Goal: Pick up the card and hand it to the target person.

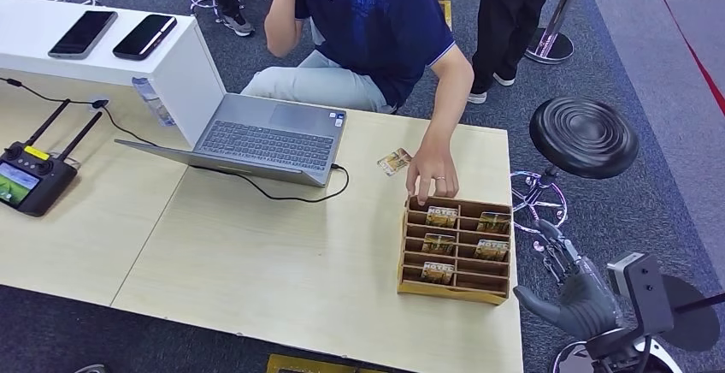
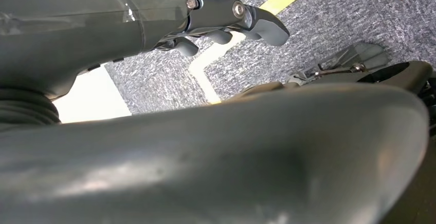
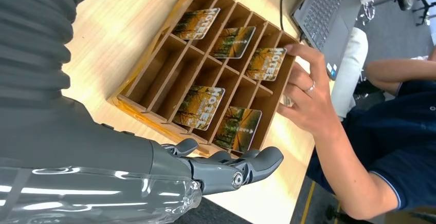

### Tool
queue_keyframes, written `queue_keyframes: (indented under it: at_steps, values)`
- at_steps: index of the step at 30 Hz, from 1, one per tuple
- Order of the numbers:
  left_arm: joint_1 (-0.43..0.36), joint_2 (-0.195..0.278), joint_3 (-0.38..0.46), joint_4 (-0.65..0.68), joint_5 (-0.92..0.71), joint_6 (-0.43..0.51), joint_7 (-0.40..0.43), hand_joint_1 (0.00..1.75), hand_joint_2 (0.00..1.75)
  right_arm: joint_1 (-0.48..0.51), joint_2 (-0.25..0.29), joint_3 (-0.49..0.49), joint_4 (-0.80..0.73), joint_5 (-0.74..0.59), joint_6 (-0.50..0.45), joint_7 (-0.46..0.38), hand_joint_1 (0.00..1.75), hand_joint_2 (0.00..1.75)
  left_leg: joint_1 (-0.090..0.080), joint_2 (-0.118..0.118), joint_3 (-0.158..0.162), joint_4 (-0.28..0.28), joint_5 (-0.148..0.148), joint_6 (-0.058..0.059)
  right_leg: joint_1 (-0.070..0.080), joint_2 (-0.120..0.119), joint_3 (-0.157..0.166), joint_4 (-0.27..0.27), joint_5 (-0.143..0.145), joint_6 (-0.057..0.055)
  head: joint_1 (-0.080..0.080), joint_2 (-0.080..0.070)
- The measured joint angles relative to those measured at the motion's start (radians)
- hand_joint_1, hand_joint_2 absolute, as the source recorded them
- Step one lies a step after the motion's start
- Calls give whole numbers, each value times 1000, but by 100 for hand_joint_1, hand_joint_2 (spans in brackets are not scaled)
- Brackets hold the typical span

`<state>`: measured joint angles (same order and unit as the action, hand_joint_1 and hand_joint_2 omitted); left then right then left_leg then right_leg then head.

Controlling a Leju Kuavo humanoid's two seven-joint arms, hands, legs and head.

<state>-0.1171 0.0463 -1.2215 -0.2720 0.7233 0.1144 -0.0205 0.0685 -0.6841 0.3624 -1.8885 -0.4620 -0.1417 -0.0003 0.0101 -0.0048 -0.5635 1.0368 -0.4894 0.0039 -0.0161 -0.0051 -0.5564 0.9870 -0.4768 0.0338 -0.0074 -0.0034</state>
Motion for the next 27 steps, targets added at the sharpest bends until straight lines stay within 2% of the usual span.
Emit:
queue_keyframes:
  at_steps: [13,27]
  values:
    - [0,1,0,0,0,0,6,0,0,-12,-40,40,0,-16,27,8,0,175,0,0,0,0,0,0,0,0,0,0,0,0,0,0]
    - [0,1,0,0,-1,2,2,0,0,-32,-55,92,0,-19,30,9,0,175,0,0,0,0,0,0,0,0,0,0,0,0,0,0]
